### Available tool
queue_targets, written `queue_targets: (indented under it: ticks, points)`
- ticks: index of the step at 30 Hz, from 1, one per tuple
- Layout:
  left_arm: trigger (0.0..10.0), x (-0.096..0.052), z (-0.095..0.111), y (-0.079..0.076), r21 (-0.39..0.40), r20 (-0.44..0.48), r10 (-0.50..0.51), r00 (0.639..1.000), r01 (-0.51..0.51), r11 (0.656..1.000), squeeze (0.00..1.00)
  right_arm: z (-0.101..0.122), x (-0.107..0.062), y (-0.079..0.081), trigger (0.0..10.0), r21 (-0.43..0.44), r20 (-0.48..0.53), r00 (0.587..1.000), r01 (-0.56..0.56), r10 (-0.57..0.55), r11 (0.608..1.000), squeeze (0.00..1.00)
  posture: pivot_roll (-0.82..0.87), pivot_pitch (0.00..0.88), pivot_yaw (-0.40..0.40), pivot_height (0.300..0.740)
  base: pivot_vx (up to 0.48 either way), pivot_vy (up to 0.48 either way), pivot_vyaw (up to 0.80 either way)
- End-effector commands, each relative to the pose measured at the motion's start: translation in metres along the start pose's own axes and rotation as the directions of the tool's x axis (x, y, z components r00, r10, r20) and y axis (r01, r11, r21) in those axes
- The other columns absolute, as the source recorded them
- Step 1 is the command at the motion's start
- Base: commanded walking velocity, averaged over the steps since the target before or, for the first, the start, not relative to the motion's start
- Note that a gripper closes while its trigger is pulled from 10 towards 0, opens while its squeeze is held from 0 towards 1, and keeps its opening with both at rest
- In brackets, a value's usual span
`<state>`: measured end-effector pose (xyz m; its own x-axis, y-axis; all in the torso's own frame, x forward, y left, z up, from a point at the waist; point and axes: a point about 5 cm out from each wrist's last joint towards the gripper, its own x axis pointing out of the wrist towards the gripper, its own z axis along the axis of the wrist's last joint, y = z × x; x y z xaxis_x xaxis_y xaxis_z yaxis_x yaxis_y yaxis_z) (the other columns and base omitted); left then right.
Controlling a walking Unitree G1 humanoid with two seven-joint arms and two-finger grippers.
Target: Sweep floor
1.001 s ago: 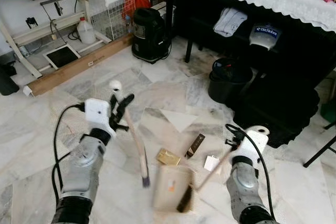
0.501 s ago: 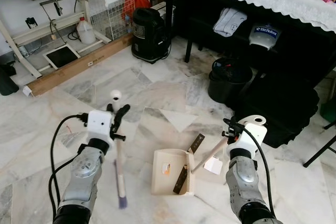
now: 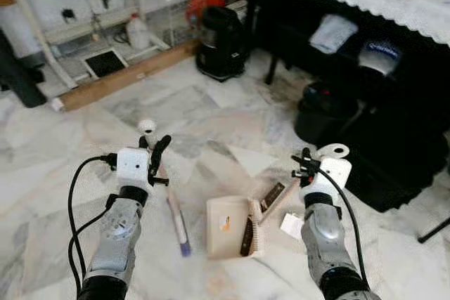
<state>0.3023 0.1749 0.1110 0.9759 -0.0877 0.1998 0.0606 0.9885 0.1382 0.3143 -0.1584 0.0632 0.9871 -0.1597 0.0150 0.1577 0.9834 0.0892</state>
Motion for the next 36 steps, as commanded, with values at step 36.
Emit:
queue_targets:
  ticks: [36]
  points:
    - [10.0, -0.004, -0.011, 0.0, -0.005, -0.038, 0.015, 0.999, -0.015, 1.0, 0.0, 0.009, 0.001, 0.001, 10.0, 0.01, 0.033, 0.999, -0.022, 0.021, 1.0, 0.0, 0.04, 0.077, -0.061, 0.74, 0.0, 0.0, 0.79]
